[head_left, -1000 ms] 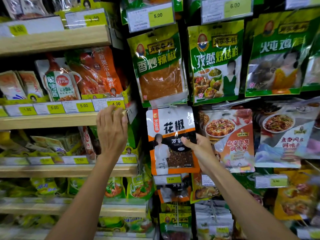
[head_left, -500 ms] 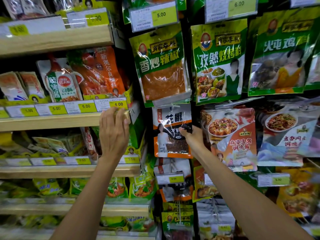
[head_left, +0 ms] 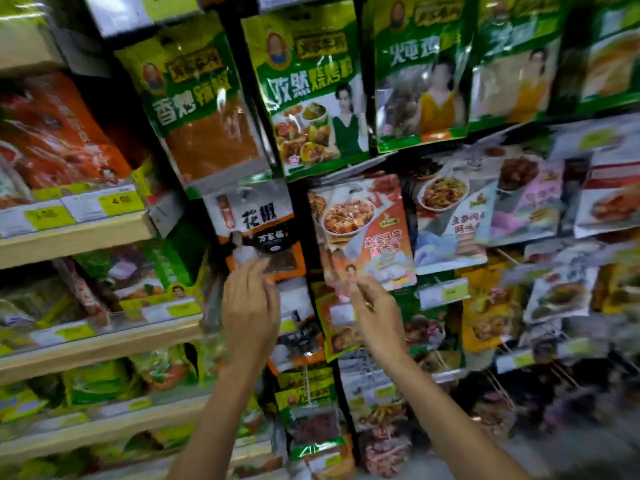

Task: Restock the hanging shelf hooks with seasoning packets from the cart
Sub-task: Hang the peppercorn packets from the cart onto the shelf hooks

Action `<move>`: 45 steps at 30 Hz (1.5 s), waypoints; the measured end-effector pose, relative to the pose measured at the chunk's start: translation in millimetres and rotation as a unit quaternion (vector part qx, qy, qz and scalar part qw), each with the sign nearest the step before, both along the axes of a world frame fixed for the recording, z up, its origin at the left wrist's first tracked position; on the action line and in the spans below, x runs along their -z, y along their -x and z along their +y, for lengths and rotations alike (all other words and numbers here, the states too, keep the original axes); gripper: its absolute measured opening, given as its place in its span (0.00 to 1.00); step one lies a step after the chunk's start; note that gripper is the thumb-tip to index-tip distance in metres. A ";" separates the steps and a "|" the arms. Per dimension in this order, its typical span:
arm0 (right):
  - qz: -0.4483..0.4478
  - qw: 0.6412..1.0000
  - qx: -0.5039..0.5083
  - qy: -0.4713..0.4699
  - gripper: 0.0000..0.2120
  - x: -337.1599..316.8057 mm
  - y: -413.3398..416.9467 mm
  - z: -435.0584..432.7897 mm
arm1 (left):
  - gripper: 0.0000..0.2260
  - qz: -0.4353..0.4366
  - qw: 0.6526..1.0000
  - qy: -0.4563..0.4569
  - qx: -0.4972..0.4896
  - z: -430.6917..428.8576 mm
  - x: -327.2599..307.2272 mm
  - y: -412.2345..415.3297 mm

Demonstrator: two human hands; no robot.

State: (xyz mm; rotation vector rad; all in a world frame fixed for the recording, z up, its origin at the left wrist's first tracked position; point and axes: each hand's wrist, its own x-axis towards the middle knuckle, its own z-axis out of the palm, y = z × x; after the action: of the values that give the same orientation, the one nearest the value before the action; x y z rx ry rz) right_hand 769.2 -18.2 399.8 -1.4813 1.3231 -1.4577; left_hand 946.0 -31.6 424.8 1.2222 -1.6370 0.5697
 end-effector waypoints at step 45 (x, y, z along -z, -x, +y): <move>-0.155 0.690 0.572 -0.415 0.13 371.0 779.6 150.5 | 0.16 -0.208 0.673 -0.575 0.417 -82.3 322.5 913.6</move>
State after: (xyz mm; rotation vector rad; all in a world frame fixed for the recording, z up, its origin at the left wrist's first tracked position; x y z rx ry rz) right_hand -10.4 132.4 28.8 0.3397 2.3560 -1.2507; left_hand 32.5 -113.8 102.2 0.9107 -2.8302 -1.0327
